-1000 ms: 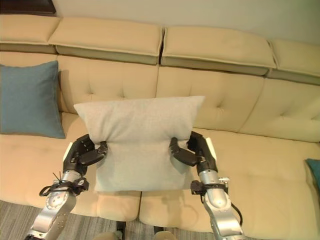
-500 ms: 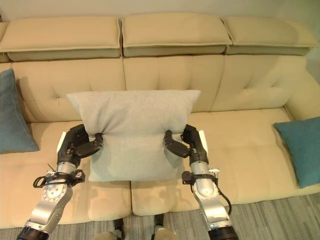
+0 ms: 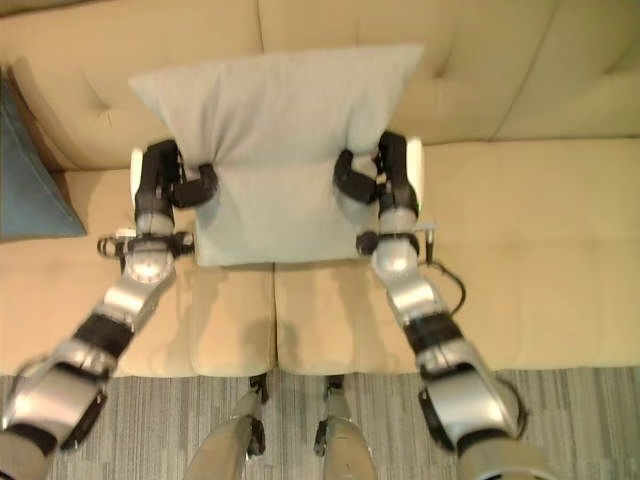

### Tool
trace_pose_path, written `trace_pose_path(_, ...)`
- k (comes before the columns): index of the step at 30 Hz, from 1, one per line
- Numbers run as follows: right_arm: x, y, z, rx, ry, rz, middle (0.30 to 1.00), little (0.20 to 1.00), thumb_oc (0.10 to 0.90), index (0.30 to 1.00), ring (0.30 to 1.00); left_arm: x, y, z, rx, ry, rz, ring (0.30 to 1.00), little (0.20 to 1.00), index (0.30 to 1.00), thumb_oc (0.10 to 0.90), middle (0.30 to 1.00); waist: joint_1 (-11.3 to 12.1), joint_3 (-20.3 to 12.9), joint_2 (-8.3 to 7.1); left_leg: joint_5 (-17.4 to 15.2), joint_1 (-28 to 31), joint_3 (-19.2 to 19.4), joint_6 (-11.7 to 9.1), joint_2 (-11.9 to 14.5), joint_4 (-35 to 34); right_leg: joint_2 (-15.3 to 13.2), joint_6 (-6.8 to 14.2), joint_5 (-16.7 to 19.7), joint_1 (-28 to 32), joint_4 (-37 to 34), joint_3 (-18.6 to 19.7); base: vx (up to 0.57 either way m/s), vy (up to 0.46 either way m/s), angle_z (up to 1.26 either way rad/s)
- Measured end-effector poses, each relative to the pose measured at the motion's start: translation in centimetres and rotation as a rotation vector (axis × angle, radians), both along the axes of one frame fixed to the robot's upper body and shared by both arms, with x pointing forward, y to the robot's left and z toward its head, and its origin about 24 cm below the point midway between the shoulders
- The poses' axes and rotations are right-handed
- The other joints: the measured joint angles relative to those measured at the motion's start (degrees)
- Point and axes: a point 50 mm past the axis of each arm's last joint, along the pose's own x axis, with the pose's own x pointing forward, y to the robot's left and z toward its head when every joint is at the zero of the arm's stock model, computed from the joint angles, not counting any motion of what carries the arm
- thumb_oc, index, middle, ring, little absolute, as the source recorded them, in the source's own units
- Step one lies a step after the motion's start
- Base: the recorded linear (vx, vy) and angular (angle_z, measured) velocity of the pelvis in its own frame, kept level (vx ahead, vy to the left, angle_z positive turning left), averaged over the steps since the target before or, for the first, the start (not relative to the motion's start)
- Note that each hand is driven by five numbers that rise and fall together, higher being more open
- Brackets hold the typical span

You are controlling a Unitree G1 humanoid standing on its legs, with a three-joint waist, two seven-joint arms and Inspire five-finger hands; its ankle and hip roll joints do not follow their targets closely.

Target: Pick up all the scattered cushions and arrange them neatly on the sofa.

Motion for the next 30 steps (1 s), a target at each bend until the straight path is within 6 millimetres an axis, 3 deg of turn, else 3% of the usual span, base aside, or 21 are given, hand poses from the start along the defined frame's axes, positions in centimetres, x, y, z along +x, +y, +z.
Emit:
trace_pose_path(1, -0.1, 0.2, 1.3, 0.012, -0.055, -0.01, 0.3, 0.3, 0.4, 0.3, 0.3, 0.0, -0.2, 1.7, 0.0, -0.051, -0.001, 0.3, 0.3, 0.3, 0.4, 0.3, 0.03, 0.51, -0.1, 0.24, -1.48, 0.02, 0.15, 0.04, 0.01, 0.04, -0.19, 0.25, -1.39, 0.02, 0.11, 0.0, 0.0, 0.0)
trace_pose_path(7, -0.1, 0.0, 1.7, 0.014, -0.085, -0.053, 0.3, 0.3, 0.4, 0.3, 0.3, 0.2, -0.8, 2.7, 0.025, -0.076, -0.001, 0.3, 0.3, 0.3, 0.4, 0.3, -0.01, 1.68, -0.21, 0.25, -2.0, -0.79, 0.16, 0.31, 0.03, 0.17, -0.19, 0.24, -1.66, 0.03, 1.74, 0.01, -0.009, 0.02)
trace_pose_path(10, 0.2, 0.4, 2.8, -0.015, -0.105, -0.074, 0.3, 0.3, 0.4, 0.3, 0.3, 0.7, -0.7, 4.2, 0.047, -0.093, 0.033, 0.3, 0.3, 0.3, 0.4, 0.3, -0.2, 2.26, -1.15, 0.23, -3.34, -0.92, 0.13, 0.47, 0.81, 0.25, -0.18, 0.25, -2.5, 0.04, 1.77, 0.01, -0.013, 0.03)
trace_pose_path(11, 0.2, 0.4, 2.9, -0.013, -0.111, -0.077, 0.519, 0.519, 0.546, 0.519, 0.519, 0.7, -0.8, 4.3, 0.046, -0.098, 0.032, 0.3, 0.3, 0.3, 0.4, 0.3, -0.16, 2.33, -1.27, 0.23, -3.58, -0.97, 0.13, 0.53, 0.89, 0.29, -0.18, 0.25, -2.65, 0.04, 1.77, 0.03, -0.036, 0.06)
trace_pose_path(12, 0.6, 0.5, 3.4, -0.039, -0.111, -0.094, 0.862, 0.862, 0.775, 0.862, 0.862, 0.8, -0.8, 4.8, 0.048, -0.104, 0.039, 0.538, 0.538, 0.538, 0.558, 0.538, -0.31, 2.58, -1.68, 0.23, -4.73, -1.27, 0.13, 0.44, 2.18, 0.15, -0.18, 0.25, -3.05, 0.04, 1.71, 0.01, -0.024, 0.11)
trace_pose_path(13, 0.8, 0.4, 4.2, -0.064, -0.116, -0.109, 0.9, 0.9, 0.8, 0.9, 0.9, 0.9, -0.9, 5.6, 0.047, -0.115, 0.045, 0.587, 0.587, 0.587, 0.591, 0.587, -0.35, 3.02, -2.4, 0.21, -6.06, -1.52, 0.11, 0.25, 3.73, -0.1, -0.18, 0.25, -3.48, 0.05, 1.73, 0.02, -0.017, 0.14)
trace_pose_path(14, 0.9, 0.4, 4.9, -0.079, -0.124, -0.116, 0.9, 0.9, 0.8, 0.9, 0.9, 1.0, -0.9, 6.3, 0.045, -0.13, 0.048, 0.9, 0.9, 0.9, 0.8, 0.9, -0.36, 3.3, -2.89, 0.21, -7.13, -1.69, 0.11, 0.15, 4.7, -0.26, -0.18, 0.25, -3.96, 0.05, 1.75, 0.02, -0.018, 0.16)
trace_pose_path(17, 0.8, 0.3, 6.3, -0.087, -0.158, -0.124, 0.9, 0.9, 0.8, 0.9, 0.9, 0.8, -1.1, 7.4, 0.035, -0.162, 0.055, 0.9, 0.9, 0.9, 0.8, 0.9, -0.37, 3.49, -3.21, 0.21, -9.63, -2.47, 0.11, 0.15, 6.52, -0.31, -0.19, 0.25, -5.31, 0.06, 1.82, 0.01, -0.012, 0.14)
trace_pose_path(18, 0.9, 0.0, 7.2, -0.107, -0.166, -0.142, 0.9, 0.9, 0.8, 0.9, 0.9, 0.6, -0.9, 8.4, 0.028, -0.195, 0.059, 0.9, 0.9, 0.9, 0.8, 0.9, -0.45, 4.54, -5.16, -2.04, -15.43, -2.54, -0.87, -1.03, 14.02, -1.54, -0.41, 0.43, -5.76, 0.12, 2.26, 0.02, -0.01, 0.09)
trace_pose_path(19, 0.8, -0.4, 7.4, -0.111, -0.169, -0.145, 0.9, 0.9, 0.8, 0.9, 0.9, 0.5, -0.8, 8.6, 0.032, -0.212, 0.054, 0.9, 0.9, 0.9, 0.8, 0.9, 0.01, 4.61, -5.72, 1.39, -13.85, -2.93, -0.17, -1.08, 8.13, -1.2, -0.36, 0.43, -6.29, 0.13, 3.48, 0.02, -0.009, -0.12)
trace_pose_path(20, 0.8, -0.3, 7.6, -0.108, -0.169, -0.134, 0.9, 0.9, 0.8, 0.9, 0.9, 0.4, -0.4, 8.7, 0.04, -0.218, 0.061, 0.9, 0.9, 0.9, 0.8, 0.9, 0.43, 4.54, -5.29, 3.55, -11.06, -3.16, -0.73, 0.24, 3.8, -0.12, 0.04, 0.07, -6.34, 0.12, 3.74, 0.02, -0.018, -0.33)
trace_pose_path(23, 0.6, -0.1, 8.0, -0.083, -0.172, -0.093, 0.9, 0.9, 0.8, 0.9, 0.9, 0.1, 0.1, 9.9, 0.054, -0.253, 0.065, 0.9, 0.9, 0.9, 0.8, 0.9, -0.43, 5.02, -5.35, 3.86, -10.6, -4.23, -0.41, 0.7, 1.21, 0.15, 0.59, -0.36, -8.82, 3.22, 3.25, 0.01, -0.027, -0.18)
trace_pose_path(24, 0.6, -0.3, 8.2, -0.064, -0.16, -0.075, 0.9, 0.9, 0.8, 0.9, 0.9, 0.1, 0.0, 9.8, 0.058, -0.25, 0.058, 0.9, 0.9, 0.9, 0.8, 0.9, -0.29, 5.34, -4.93, 5.06, -10.47, -4.43, 1.14, 0.76, 0.95, -0.41, 2.8, -2.52, -12.71, 9.06, 3.22, 0.0, -0.02, -0.13)
trace_pose_path(25, 0.6, -0.6, 8.2, -0.064, -0.151, -0.067, 0.9, 0.9, 0.8, 0.9, 0.9, 0.1, 0.0, 9.8, 0.064, -0.246, 0.052, 0.9, 0.9, 0.9, 0.8, 0.9, -0.41, 5.47, -4.61, 5.1, -10.3, -4.57, 1.15, 0.27, 0.96, -0.45, 3.6, -3.54, -12.23, 6.61, 3.38, 0.0, -0.04, 0.3)
trace_pose_path(26, 0.5, -1.4, 8.2, -0.068, -0.133, -0.062, 0.9, 0.9, 0.8, 0.9, 0.9, 0.1, 0.0, 9.8, 0.086, -0.24, 0.041, 0.9, 0.9, 0.9, 0.8, 0.9, -1.6, 5.44, -4.74, 5.03, -9.84, -4.13, 1.07, -2.15, 0.72, -1.93, 3.78, 2.55, -9.59, 0.73, 3.45, 0.0, -0.021, 0.48)
trace_pose_path(27, 0.3, -2.0, 8.6, -0.068, -0.136, -0.062, 0.9, 0.9, 0.8, 0.9, 0.9, -0.1, 0.2, 10.2, 0.101, -0.252, 0.032, 0.9, 0.9, 0.9, 0.8, 0.9, -1.46, 5.56, -4.82, 4.99, -9.72, -3.91, 1.06, -2.56, 0.4, -2.28, 2.28, 1.6, -9.08, 0.0, 3.3, -0.01, -0.024, 0.42)
trace_pose_path(30, 0.2, -2.3, 8.7, -0.076, -0.123, -0.019, 0.9, 0.9, 0.8, 0.9, 0.9, -0.8, 2.2, 11.1, 0.146, -0.273, 0.062, 0.9, 0.9, 0.9, 0.8, 0.9, -0.91, 6.08, -4.7, 4.99, -9.66, -3.95, 1.05, -1.46, 0.34, -1.4, 1.55, 2.18, -9.17, 0.02, 3.16, -0.01, -0.008, -0.05)
